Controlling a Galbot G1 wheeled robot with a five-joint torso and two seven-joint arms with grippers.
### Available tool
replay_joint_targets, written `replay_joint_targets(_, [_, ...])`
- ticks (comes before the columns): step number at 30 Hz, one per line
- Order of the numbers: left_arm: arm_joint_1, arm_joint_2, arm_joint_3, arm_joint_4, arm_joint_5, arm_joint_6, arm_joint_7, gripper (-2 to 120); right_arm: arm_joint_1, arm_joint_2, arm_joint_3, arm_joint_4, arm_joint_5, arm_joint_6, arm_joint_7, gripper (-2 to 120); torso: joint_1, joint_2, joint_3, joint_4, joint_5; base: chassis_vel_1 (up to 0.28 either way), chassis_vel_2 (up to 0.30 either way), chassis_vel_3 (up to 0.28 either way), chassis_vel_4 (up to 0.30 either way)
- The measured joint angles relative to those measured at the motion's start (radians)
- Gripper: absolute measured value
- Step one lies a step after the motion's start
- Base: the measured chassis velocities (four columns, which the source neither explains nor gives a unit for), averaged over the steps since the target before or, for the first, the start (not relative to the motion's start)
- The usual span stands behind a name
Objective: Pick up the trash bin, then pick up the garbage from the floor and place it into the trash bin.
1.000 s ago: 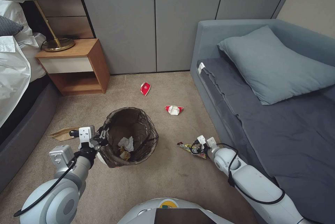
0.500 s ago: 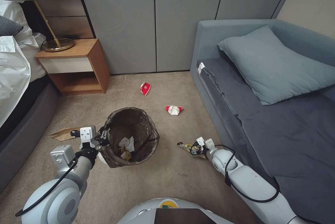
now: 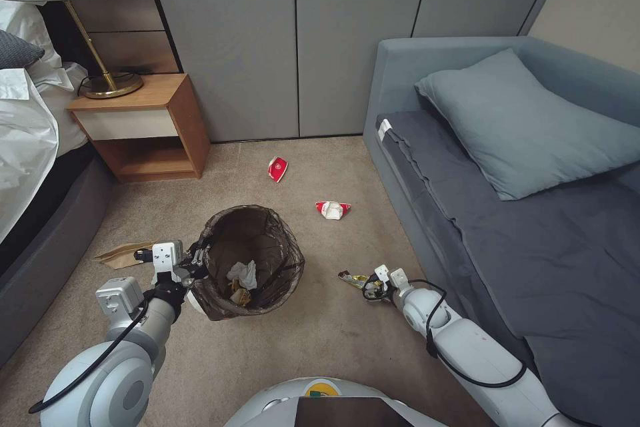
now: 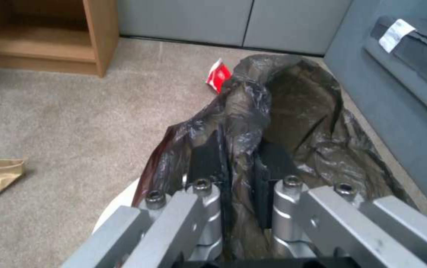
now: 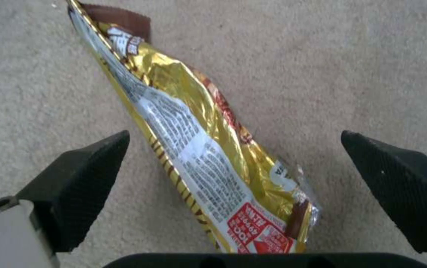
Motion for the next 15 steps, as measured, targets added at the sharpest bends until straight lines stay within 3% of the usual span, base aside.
replay_joint_targets(15, [0.002,0.002,0.002,0.0,0.0,0.0,0.0,8,0.011,0.043,-0.01,-0.047,-0.018,0.016,-0.004,100,0.0,0.0,0.0,0.0001,0.0,0.0,0.0,0.0,0.0])
